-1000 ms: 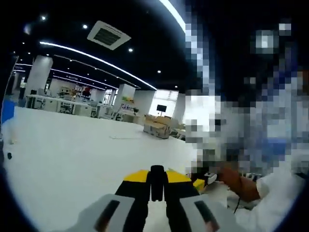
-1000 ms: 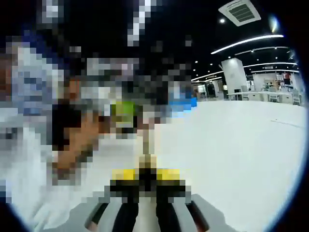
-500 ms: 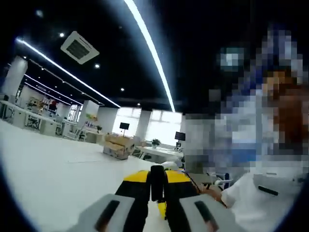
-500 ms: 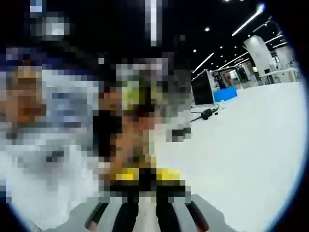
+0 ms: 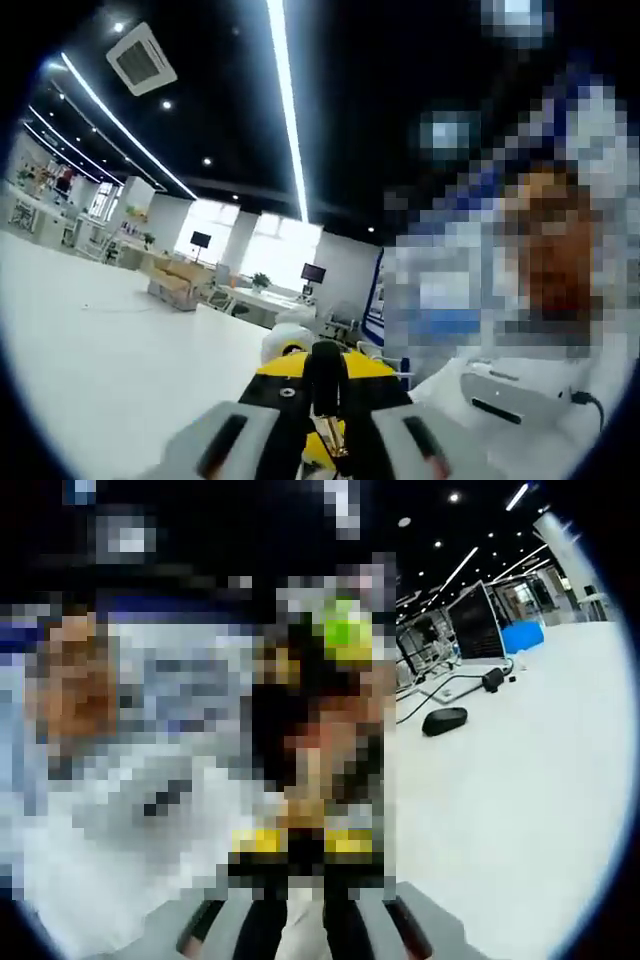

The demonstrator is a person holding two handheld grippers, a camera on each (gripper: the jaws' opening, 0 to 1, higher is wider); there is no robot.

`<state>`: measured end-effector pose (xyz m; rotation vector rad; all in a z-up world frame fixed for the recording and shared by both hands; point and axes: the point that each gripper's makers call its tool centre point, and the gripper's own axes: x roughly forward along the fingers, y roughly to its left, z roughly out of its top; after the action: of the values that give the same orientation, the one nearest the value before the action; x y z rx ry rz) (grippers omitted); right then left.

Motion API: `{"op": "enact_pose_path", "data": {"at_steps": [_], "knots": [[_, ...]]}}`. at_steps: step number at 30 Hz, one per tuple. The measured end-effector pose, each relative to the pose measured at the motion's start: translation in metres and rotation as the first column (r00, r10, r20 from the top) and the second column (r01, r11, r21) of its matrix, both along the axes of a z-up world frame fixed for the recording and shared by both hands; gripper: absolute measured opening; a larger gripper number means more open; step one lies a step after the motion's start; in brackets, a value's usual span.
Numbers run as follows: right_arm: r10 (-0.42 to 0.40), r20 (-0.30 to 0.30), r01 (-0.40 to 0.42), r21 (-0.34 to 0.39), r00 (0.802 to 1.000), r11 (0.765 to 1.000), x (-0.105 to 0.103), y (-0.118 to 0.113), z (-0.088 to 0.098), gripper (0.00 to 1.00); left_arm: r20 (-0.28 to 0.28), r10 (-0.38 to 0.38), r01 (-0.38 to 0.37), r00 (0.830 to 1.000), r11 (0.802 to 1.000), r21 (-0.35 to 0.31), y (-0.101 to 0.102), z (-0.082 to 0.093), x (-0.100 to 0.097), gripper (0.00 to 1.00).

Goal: Unscrew the lipstick cap, remove the lipstick, and put the cap back on the lipstick

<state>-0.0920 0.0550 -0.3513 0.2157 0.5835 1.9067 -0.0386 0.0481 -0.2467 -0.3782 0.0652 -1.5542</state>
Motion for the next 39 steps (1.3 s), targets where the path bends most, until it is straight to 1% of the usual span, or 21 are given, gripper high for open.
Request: {"op": "enact_pose_path", "data": {"at_steps": [2, 6, 10, 13, 15, 18, 21, 24, 28, 34, 37, 39], "knots": [[0.011, 0.001, -0.011, -0.004, 1.0, 1.0, -0.003, 0.0, -0.001, 0.1, 0.005, 0.005, -0.005, 1.0, 1.0, 0.009, -0.002, -0.001, -0.001, 0.13], [0.025, 0.005, -0.025, -0.013, 1.0, 1.0, -0.006, -0.001, -0.002, 0.1, -0.002, -0.041, 0.042, 0.999, 0.999, 0.026, -0.006, -0.005, -0.009, 0.13], [0.035, 0.009, -0.035, -0.017, 0.999, 0.999, -0.01, 0.0, -0.002, 0.1, 0.0, -0.058, 0.058, 0.998, 0.997, 0.054, -0.01, -0.011, -0.014, 0.13], [0.039, 0.022, -0.038, -0.026, 0.999, 0.999, -0.01, 0.001, -0.003, 0.1, -0.011, -0.064, 0.064, 0.998, 0.996, 0.067, -0.01, -0.014, -0.014, 0.13], [0.036, 0.023, -0.035, -0.03, 0.999, 0.999, -0.01, 0.001, -0.004, 0.1, -0.021, -0.069, 0.071, 0.997, 0.995, 0.073, -0.01, -0.016, -0.015, 0.13], [0.025, 0.036, -0.023, -0.047, 0.999, 0.999, -0.007, 0.001, -0.007, 0.1, -0.042, -0.067, 0.07, 0.997, 0.992, 0.101, -0.012, -0.021, -0.014, 0.13], [0.023, 0.036, -0.021, -0.048, 0.999, 0.999, -0.006, 0.001, -0.007, 0.1, -0.054, -0.073, 0.079, 0.996, 0.989, 0.122, -0.014, -0.026, -0.013, 0.13], [0.015, 0.048, -0.013, -0.054, 0.999, 0.998, -0.006, 0.001, -0.008, 0.1, -0.056, -0.075, 0.082, 0.996, 0.987, 0.139, -0.015, -0.029, -0.014, 0.13], [0.013, 0.048, -0.011, -0.047, 0.999, 0.999, -0.005, 0.001, -0.006, 0.1, -0.069, -0.094, 0.104, 0.993, 0.982, 0.158, -0.019, -0.035, -0.015, 0.13], [0.014, 0.062, -0.011, -0.053, 0.998, 0.999, -0.004, 0.0, -0.006, 0.1, -0.077, -0.109, 0.121, 0.991, 0.977, 0.176, -0.02, -0.039, -0.017, 0.13], [0.01, 0.072, -0.005, -0.064, 0.997, 0.998, -0.004, 0.001, -0.007, 0.1, -0.079, -0.111, 0.124, 0.991, 0.974, 0.189, -0.02, -0.041, -0.019, 0.13], [-0.005, 0.105, 0.014, -0.087, 0.994, 0.996, -0.003, 0.001, -0.01, 0.1, -0.085, -0.117, 0.133, 0.989, 0.969, 0.21, -0.021, -0.046, -0.02, 0.13]]}}
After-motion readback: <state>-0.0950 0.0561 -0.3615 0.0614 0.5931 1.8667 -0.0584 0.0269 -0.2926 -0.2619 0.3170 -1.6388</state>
